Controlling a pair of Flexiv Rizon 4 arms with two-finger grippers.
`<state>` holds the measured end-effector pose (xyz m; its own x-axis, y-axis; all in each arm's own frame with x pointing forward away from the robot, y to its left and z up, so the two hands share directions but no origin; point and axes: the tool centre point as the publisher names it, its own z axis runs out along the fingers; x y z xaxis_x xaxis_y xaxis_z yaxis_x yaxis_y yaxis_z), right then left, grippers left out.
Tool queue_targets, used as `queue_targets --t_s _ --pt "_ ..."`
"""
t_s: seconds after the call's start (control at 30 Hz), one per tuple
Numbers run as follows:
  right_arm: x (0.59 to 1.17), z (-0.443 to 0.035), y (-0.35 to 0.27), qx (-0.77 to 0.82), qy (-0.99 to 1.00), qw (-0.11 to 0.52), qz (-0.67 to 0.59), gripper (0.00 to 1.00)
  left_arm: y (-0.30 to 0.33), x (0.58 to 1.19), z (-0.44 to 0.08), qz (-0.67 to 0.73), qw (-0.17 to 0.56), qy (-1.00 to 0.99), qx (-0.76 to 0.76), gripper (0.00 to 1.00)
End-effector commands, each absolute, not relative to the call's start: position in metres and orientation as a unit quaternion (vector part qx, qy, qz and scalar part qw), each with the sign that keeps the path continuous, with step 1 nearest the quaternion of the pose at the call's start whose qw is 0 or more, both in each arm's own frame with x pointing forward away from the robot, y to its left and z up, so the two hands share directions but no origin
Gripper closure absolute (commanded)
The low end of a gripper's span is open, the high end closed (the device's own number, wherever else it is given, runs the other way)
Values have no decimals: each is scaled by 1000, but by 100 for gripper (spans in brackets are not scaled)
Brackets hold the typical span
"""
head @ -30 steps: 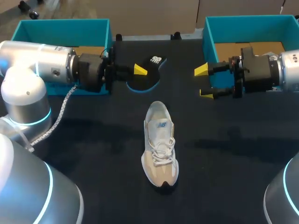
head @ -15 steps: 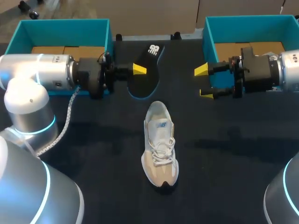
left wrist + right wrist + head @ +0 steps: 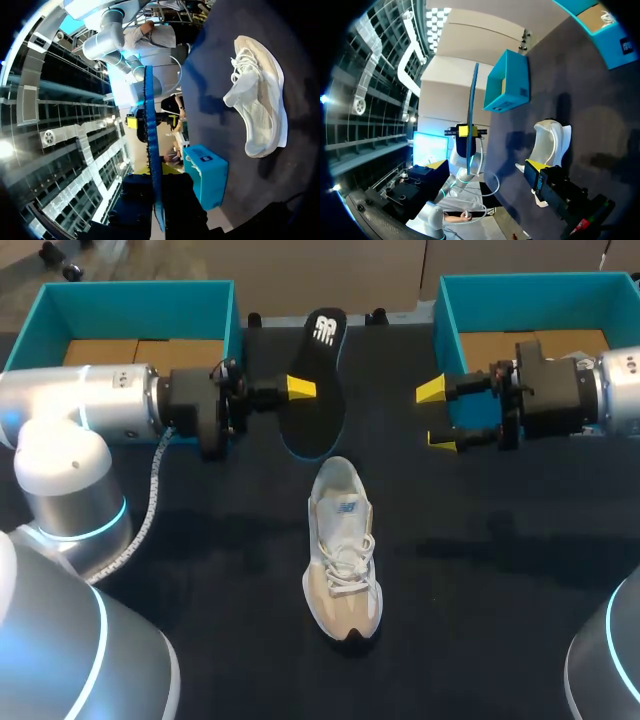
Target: Take the shoe out of the shoebox, open the shoe tongue, remove and reinsert the insole, then place the shoe into the shoebox
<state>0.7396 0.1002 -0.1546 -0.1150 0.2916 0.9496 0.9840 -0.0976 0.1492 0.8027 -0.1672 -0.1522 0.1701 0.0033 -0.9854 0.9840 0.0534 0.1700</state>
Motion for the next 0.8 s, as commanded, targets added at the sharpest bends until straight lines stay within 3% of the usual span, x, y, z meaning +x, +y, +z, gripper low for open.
queue_targets --t_s 0.03,0.8 --pt "740 -155 103 -562 -568 357 -484 0 -170 804 -154 -439 560 469 523 100" --pt "763 -159 148 -551 -586 374 -462 0 -173 807 -155 -440 580 466 503 100"
